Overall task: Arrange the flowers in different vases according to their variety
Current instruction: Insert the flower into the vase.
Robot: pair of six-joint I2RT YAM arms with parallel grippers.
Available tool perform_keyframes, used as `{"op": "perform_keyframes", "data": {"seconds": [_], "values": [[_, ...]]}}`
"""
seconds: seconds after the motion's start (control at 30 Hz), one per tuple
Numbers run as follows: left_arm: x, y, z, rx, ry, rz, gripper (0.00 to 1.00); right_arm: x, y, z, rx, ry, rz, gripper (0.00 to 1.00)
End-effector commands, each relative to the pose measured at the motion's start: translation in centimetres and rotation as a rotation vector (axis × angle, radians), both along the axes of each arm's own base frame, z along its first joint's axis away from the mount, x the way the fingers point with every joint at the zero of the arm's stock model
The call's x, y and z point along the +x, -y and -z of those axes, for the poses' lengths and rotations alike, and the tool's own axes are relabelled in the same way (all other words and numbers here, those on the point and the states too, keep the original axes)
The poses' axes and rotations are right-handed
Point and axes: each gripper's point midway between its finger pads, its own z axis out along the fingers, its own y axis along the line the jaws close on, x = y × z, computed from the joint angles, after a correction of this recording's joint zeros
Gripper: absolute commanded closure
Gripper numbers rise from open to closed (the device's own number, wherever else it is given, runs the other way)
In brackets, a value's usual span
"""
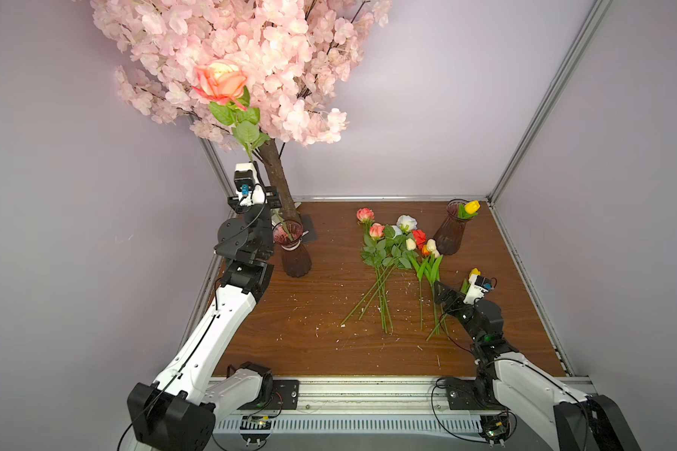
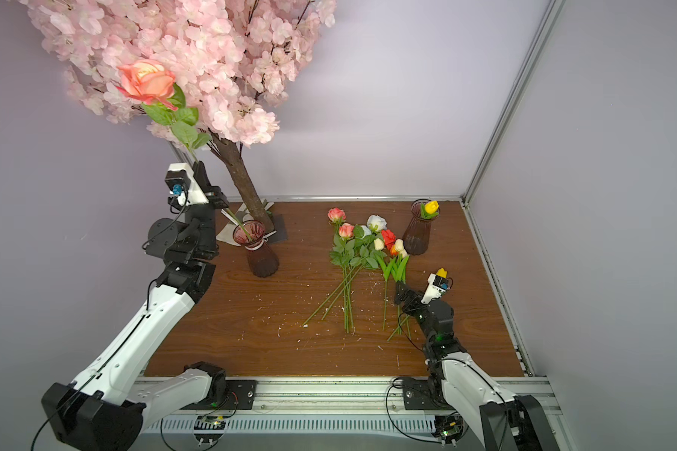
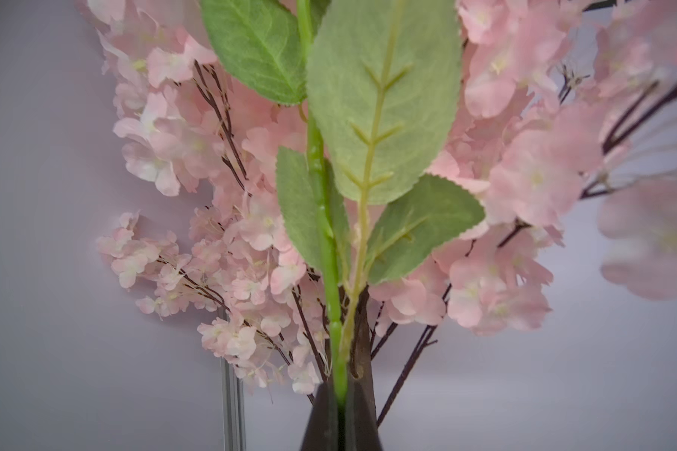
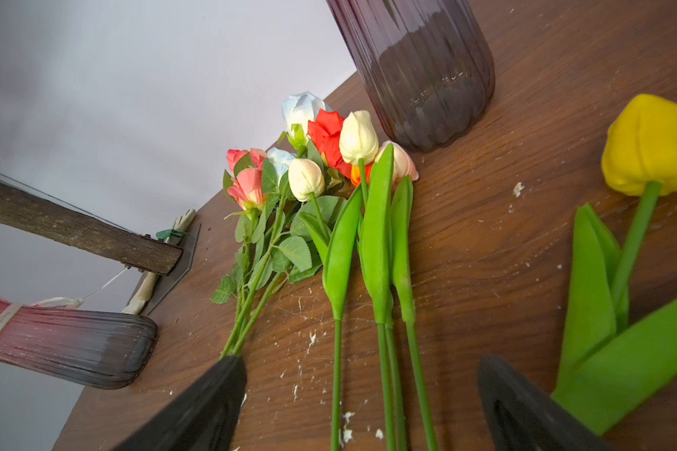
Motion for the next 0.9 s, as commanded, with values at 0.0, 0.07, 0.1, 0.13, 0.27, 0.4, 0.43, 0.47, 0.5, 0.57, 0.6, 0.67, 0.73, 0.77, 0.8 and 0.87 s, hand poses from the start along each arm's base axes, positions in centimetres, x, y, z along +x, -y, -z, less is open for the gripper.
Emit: {"op": "perform_keyframes", "data": {"seconds": [0.0,0.07,0.1,0.13,0.27,0.4,0.43,0.47,0.5,0.57,0.6,0.67,0.73,0.77,0.8,0.87], "values": [[-1.2,-0.3,-2.6,-0.006,0.063,0.034,1.0,0.9,-0.5,-2.2,0.022,0.069,-0.019,0.01],[-0.6,-0.5,-2.4,-0.002,0.054,0.03,1.0,0.9,-0.6,-2.2,0.025,0.065,-0.024,0.0],[-0.2,-0.6,-2.1,-0.002,0.046,0.032,1.0,0.9,-0.6,-2.2,0.025,0.065,-0.025,0.0],[0.1,-0.7,-1.7,-0.002,0.036,0.028,1.0,0.9,-0.6,-2.2,0.025,0.065,-0.025,0.0],[1.9,-0.9,0.8,-0.005,-0.005,0.014,1.0,0.9,-0.6,-2.2,0.022,0.064,-0.023,0.0],[3.9,-0.8,4.1,-0.003,-0.066,0.013,1.0,0.8,-0.5,-2.2,0.021,0.067,-0.018,0.0],[4.3,-0.7,5.0,-0.005,-0.083,0.016,1.0,0.8,-0.4,-2.2,0.02,0.068,-0.016,0.01],[4.7,-0.7,5.7,-0.008,-0.097,0.016,1.0,0.8,-0.4,-2.2,0.02,0.068,-0.016,0.0],[5.0,-0.7,6.4,-0.011,-0.11,0.016,1.0,0.8,-0.5,-2.2,0.021,0.067,-0.019,0.01],[5.6,-0.6,8.0,-0.017,-0.146,0.023,1.0,0.8,-0.5,-2.2,0.022,0.067,-0.02,0.01],[5.8,-0.5,8.8,-0.023,-0.168,0.03,1.0,0.8,-0.5,-2.2,0.021,0.067,-0.02,0.0],[5.8,-0.3,10.2,-0.04,-0.193,0.048,1.0,0.8,-0.5,-2.2,0.023,0.066,-0.021,0.01],[5.6,-0.3,11.6,-0.061,-0.205,0.06,1.0,0.9,-0.5,-2.2,0.023,0.068,-0.021,0.01],[5.7,-0.3,12.4,-0.07,-0.222,0.065,1.0,0.9,-0.6,-2.2,0.024,0.065,-0.023,0.0],[5.9,-0.2,13.1,-0.076,-0.242,0.071,1.0,0.9,-0.6,-2.2,0.025,0.065,-0.023,0.01],[6.4,0.0,14.6,-0.084,-0.284,0.085,1.0,0.9,-0.6,-2.2,0.025,0.065,-0.024,0.01]]}}
